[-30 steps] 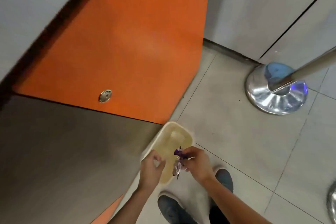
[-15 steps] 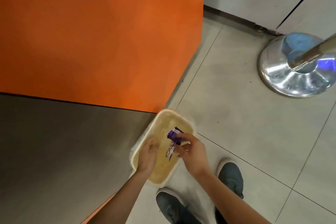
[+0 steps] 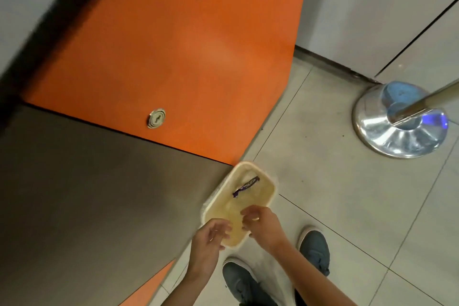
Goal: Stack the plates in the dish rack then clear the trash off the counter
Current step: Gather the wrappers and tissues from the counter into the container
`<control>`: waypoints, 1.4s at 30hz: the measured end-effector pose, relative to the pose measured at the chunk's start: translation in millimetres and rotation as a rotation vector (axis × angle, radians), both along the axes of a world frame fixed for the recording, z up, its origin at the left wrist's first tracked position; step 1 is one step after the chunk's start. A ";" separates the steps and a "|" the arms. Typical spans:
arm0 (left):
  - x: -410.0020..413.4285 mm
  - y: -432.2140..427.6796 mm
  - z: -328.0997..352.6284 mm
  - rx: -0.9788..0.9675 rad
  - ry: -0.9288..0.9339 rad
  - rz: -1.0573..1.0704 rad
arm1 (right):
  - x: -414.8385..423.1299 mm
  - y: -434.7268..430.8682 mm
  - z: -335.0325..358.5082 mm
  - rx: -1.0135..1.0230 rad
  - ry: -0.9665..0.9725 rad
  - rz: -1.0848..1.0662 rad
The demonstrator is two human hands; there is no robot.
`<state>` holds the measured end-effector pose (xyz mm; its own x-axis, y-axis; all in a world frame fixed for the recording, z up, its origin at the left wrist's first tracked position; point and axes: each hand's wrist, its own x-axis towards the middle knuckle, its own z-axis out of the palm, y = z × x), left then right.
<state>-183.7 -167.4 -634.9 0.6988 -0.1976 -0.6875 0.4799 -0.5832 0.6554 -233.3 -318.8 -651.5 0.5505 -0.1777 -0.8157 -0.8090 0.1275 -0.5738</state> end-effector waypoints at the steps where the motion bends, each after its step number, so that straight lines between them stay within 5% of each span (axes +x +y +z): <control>1: -0.2 -2.5 15.5 -0.031 0.008 0.027 | -1.5 -2.5 17.4 0.017 -0.024 -0.035; 8: -18.6 -34.8 161.8 -0.136 -0.064 0.069 | -14.0 -24.7 178.8 -0.021 -0.253 -0.177; 18: -62.4 -47.7 370.7 -0.182 -0.133 0.144 | -37.3 -36.9 388.7 -0.132 -0.382 0.031; 27: -42.3 -4.8 507.1 -0.213 -0.432 0.264 | -3.4 -8.4 499.3 -0.057 -0.564 0.224; 33: 41.7 55.6 540.3 0.234 -0.972 0.066 | 51.9 15.9 546.5 -0.029 -0.658 0.328; 37: 94.4 80.6 536.8 0.545 -0.917 -0.265 | 73.0 25.5 558.7 -0.065 -0.619 0.341; 42: 110.3 92.1 530.1 0.503 -1.018 -0.237 | 90.9 33.1 564.9 -0.075 -0.579 0.328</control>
<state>-73.4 -75.4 -104.8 0.9558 -0.2621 0.1334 -0.2927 -0.8921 0.3442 -142.4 -285.7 -86.6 0.9307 0.0289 -0.3646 -0.3582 -0.1303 -0.9245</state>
